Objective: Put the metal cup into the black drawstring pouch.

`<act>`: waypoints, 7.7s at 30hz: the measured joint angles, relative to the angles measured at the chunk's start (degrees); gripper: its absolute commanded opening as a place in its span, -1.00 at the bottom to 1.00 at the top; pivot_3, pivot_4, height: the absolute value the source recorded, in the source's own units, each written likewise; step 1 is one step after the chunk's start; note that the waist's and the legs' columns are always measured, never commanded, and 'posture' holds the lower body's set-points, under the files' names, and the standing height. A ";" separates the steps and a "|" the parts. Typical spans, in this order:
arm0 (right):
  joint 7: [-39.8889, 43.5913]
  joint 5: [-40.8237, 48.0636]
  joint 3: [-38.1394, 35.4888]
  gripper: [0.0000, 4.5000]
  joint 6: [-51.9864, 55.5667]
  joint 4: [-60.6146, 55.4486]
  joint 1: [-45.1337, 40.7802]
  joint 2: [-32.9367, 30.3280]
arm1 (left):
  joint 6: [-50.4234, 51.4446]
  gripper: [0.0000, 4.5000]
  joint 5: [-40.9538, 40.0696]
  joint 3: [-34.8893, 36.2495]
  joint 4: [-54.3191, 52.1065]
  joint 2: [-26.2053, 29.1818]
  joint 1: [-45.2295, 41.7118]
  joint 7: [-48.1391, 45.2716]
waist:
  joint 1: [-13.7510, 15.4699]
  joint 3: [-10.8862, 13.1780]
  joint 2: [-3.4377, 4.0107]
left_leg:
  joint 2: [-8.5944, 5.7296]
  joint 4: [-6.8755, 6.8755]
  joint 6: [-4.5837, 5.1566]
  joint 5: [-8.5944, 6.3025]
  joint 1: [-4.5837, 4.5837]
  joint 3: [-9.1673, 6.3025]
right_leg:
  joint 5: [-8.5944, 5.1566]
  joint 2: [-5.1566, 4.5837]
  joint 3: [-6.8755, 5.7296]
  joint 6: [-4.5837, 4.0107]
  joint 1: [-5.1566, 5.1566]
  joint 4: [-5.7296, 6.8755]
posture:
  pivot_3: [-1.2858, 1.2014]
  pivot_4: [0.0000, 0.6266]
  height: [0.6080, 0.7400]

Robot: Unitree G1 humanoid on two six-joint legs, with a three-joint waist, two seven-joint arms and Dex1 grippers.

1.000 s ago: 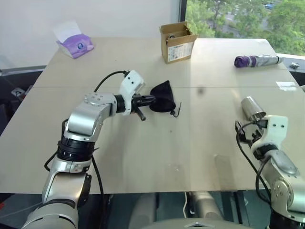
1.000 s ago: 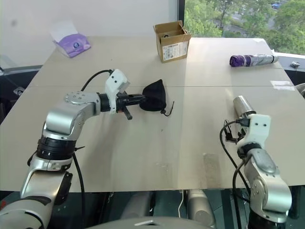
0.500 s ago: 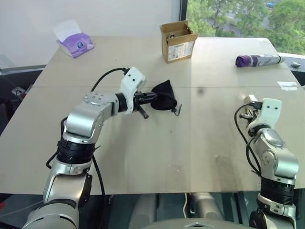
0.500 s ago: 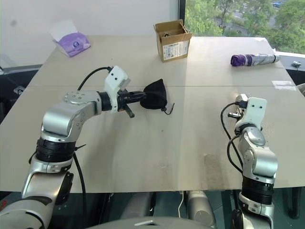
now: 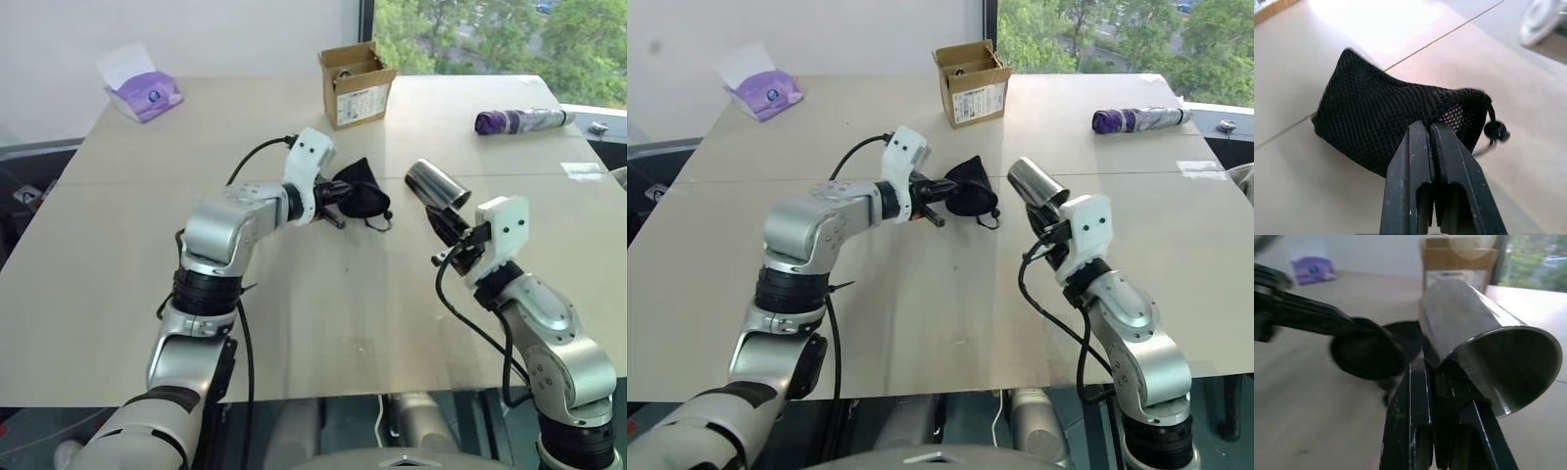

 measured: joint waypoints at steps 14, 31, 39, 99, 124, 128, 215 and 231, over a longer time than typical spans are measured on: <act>1.40 -7.04 12.85 -0.99 -1.80 9.99 -5.59 -1.78 | 2.14 -1.00 -1.55 1.69 -0.17 -3.43 -2.58 2.37 | 0.09 0.00 -0.01 | -0.02 -0.01 -0.20 0.11 -0.02 0.00 | 0.00 -0.02 0.00 0.00 -0.03 -0.03 | 0.03 -0.52 1.00; 9.29 -14.57 19.21 -0.99 -15.16 29.02 -11.39 -0.35 | 11.56 -1.00 -7.74 0.32 -11.46 -0.20 5.63 0.80 | 0.08 0.00 -0.01 | -0.02 -0.02 -0.23 0.13 -0.02 0.01 | 0.00 -0.03 0.01 0.00 -0.04 -0.03 | 0.03 -0.52 1.00; 15.05 -16.56 20.04 -0.99 -29.11 41.55 -16.97 -0.24 | 13.77 -1.00 -12.58 1.95 -14.98 2.88 6.19 -1.59 | -0.06 0.00 -0.01 | -0.01 -0.02 -0.25 0.14 0.01 0.02 | 0.00 -0.03 0.02 -0.01 -0.05 0.01 | 0.03 -0.52 1.00; 9.55 -28.58 12.71 -0.99 -29.97 49.58 -21.36 -1.95 | -3.51 -1.00 -16.20 11.23 -13.47 14.15 12.14 -7.70 | -0.15 0.00 -0.16 | -0.02 -0.17 -0.22 0.13 0.04 0.05 | 0.02 -0.02 0.11 -0.04 -0.17 0.09 | 0.03 -0.52 1.00; 16.94 -15.53 8.90 0.35 -5.46 20.16 -6.60 -5.26 | -4.03 1.00 -22.14 12.70 -16.08 18.49 16.89 -9.83 | -0.22 -0.01 -0.16 | 0.00 -0.15 -0.15 0.09 0.11 0.06 | 0.01 0.00 0.15 -0.04 -0.14 0.14 | 0.03 -0.52 1.00; 16.33 -15.40 8.42 0.35 -4.90 19.08 -3.42 -7.75 | -6.49 1.00 -20.99 7.15 -21.83 21.00 21.03 -14.12 | 0.40 -0.01 -0.16 | -0.02 -0.13 -0.15 0.08 0.03 0.05 | 0.01 -0.03 0.09 -0.04 -0.13 0.07 | 0.03 -0.52 1.00; 16.41 -23.55 9.65 -1.00 2.89 9.10 -27.58 -16.79 | -22.73 0.34 -8.41 -6.65 2.84 1.14 0.77 -21.59 | 0.19 0.05 -0.11 | -0.06 -0.01 -0.14 0.09 -0.08 0.02 | 0.01 -0.04 0.06 -0.03 -0.15 0.07 | 0.03 -0.52 1.00; 12.79 -21.80 1.98 -1.00 7.35 11.51 -27.61 -15.60 | -28.02 -0.95 -1.22 -10.68 9.04 -1.93 1.75 -23.33 | 0.16 0.05 -0.10 | -0.07 -0.01 -0.13 0.09 -0.06 0.02 | 0.01 -0.04 0.07 -0.03 -0.13 0.09 | 0.03 -0.52 1.00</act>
